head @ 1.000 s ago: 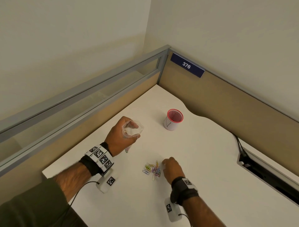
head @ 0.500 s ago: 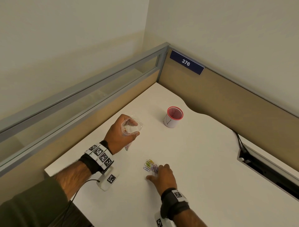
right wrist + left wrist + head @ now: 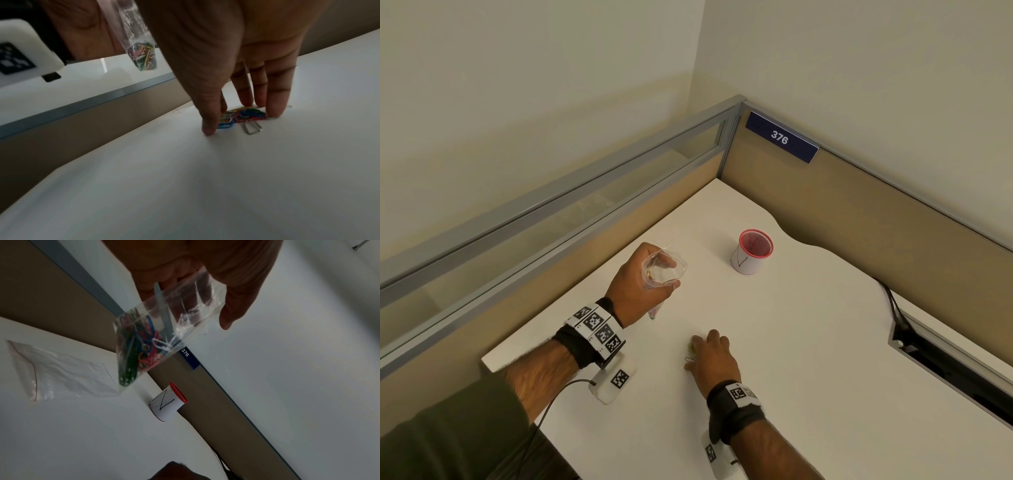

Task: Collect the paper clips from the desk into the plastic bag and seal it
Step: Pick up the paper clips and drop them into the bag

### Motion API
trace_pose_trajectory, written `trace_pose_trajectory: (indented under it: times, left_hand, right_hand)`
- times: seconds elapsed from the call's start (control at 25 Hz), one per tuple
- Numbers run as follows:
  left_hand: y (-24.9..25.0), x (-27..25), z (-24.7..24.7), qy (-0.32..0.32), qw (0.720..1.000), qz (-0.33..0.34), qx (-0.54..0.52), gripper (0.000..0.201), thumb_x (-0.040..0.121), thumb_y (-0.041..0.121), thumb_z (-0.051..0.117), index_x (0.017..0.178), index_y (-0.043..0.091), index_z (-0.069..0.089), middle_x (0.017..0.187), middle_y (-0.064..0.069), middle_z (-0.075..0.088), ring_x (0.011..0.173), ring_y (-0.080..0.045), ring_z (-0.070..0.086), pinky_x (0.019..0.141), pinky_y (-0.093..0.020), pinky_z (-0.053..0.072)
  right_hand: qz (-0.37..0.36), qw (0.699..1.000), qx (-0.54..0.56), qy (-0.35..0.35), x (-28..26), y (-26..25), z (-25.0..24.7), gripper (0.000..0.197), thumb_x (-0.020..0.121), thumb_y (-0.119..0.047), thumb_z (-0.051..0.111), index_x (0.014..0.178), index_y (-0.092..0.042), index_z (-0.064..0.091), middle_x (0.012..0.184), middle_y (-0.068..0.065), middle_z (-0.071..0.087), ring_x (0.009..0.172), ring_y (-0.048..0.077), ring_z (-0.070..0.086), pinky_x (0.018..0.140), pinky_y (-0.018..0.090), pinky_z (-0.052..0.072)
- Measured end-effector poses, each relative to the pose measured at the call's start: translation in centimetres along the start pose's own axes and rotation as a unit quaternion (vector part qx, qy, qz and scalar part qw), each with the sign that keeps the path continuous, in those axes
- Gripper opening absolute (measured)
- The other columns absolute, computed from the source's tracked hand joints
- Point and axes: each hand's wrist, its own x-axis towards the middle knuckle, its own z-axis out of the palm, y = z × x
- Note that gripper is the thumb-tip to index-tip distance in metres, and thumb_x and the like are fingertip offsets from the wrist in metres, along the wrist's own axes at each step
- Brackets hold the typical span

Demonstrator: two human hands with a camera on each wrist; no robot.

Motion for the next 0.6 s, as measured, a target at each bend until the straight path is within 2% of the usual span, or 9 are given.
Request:
trace_pose_trajectory:
  times: [0.12,0.2,0.36,0.48,0.6]
  left_hand:
    - [0.2,0.0,0.2,-0.005,1.000,0.000,0.005,0.042,0.071,0.038,0.078,0.106,0.029,0.056,0.113,0.003,0.067,0.119,-0.016,0.062,0.103,-0.052,0.051]
    - [0.3,0.0,0.3,-0.008,1.000,0.000,0.009,0.043,0.070,0.040,0.077,0.106,0.030,0.055,0.113,0.003,0.066,0.118,-0.016,0.062,0.104,-0.050,0.050]
    - [0.5,0.1,0.7,-0.009,1.000,-0.005,0.010,0.044,0.069,0.040,0.076,0.106,0.028,0.055,0.113,0.004,0.066,0.118,-0.015,0.062,0.104,-0.049,0.051]
    - [0.4,0.2,0.9,-0.009,1.000,-0.001,0.014,0.041,0.072,0.032,0.078,0.106,0.028,0.055,0.112,0.005,0.066,0.118,-0.013,0.062,0.103,-0.049,0.052]
    - [0.3,0.4,1.0,-0.011,1.000,-0.003,0.015,0.040,0.073,0.029,0.078,0.106,0.028,0.055,0.113,0.005,0.066,0.119,-0.013,0.062,0.103,-0.049,0.051]
  right_hand:
    - [-0.033,0.999,-0.031,0.019,0.3,0.2,-0.1,0.021,0.093,-0.012,0.047,0.112,-0.010,0.054,0.118,0.011,0.048,0.109,0.030,0.047,0.075,0.040,0.050]
    - [-0.044,0.998,-0.039,0.026,0.6,0.6,-0.3,0.020,0.093,-0.009,0.043,0.109,-0.008,0.055,0.116,0.012,0.049,0.107,0.031,0.048,0.075,0.039,0.048]
    - [-0.051,0.997,-0.045,0.022,1.7,1.3,-0.7,0.018,0.094,-0.009,0.044,0.106,-0.007,0.057,0.113,0.013,0.054,0.103,0.030,0.053,0.082,0.038,0.049]
    - [-0.012,1.000,0.013,0.015,2.5,2.5,-1.6,0.017,0.092,-0.013,0.051,0.102,-0.008,0.064,0.109,0.011,0.061,0.100,0.028,0.059,0.084,0.033,0.048]
    - [0.038,0.990,0.133,0.027,2.1,3.9,-3.3,0.009,0.085,-0.013,0.063,0.089,-0.012,0.071,0.094,0.006,0.070,0.087,0.023,0.065,0.080,0.031,0.053]
